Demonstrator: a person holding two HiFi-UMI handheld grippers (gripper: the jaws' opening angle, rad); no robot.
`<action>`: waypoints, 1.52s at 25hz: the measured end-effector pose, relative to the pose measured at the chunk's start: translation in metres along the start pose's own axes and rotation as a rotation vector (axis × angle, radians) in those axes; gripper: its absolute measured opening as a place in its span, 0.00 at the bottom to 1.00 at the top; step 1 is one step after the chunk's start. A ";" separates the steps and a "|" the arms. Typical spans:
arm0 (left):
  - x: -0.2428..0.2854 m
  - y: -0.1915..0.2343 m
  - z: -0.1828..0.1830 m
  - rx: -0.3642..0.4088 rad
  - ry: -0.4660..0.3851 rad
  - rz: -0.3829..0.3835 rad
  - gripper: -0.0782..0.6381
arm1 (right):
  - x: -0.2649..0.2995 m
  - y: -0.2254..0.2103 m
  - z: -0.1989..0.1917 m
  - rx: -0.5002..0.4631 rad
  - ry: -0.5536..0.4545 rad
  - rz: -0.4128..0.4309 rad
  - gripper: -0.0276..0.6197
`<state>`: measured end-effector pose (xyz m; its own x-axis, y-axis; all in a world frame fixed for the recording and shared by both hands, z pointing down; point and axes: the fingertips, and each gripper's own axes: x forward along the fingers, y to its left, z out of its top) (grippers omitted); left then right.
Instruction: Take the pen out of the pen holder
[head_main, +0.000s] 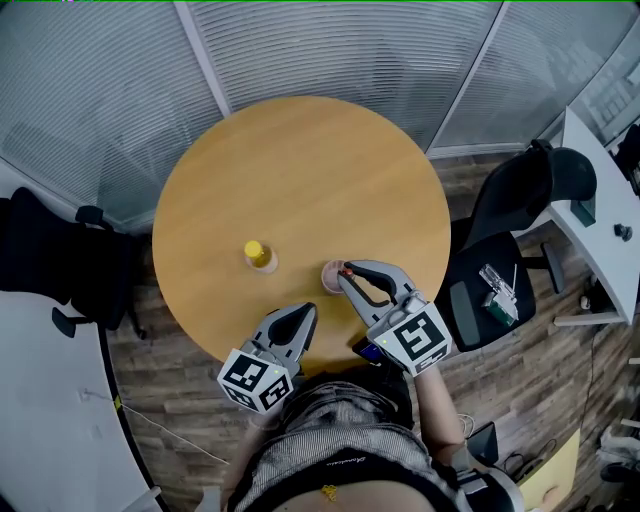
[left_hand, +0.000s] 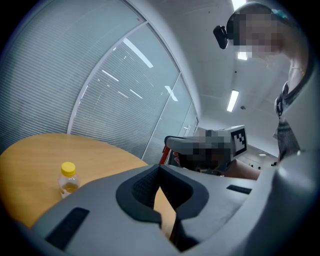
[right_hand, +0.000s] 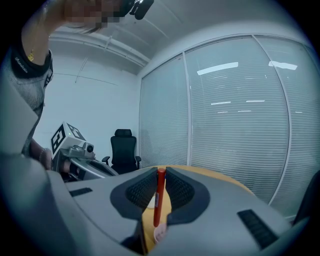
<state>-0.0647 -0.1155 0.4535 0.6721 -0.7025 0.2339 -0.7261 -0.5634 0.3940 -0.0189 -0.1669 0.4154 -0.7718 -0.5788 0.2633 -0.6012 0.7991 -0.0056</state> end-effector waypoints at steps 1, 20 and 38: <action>0.000 0.000 0.000 0.001 0.001 0.002 0.12 | 0.000 0.000 -0.001 -0.004 0.003 0.002 0.14; 0.002 0.000 0.000 0.002 0.003 0.002 0.12 | 0.003 -0.002 -0.002 -0.004 0.009 -0.007 0.14; 0.001 0.002 -0.003 0.011 0.017 0.007 0.12 | 0.006 -0.005 -0.012 -0.001 0.031 -0.014 0.14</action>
<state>-0.0648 -0.1165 0.4572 0.6691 -0.6992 0.2518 -0.7325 -0.5633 0.3822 -0.0179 -0.1726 0.4284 -0.7567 -0.5847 0.2926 -0.6115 0.7912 -0.0005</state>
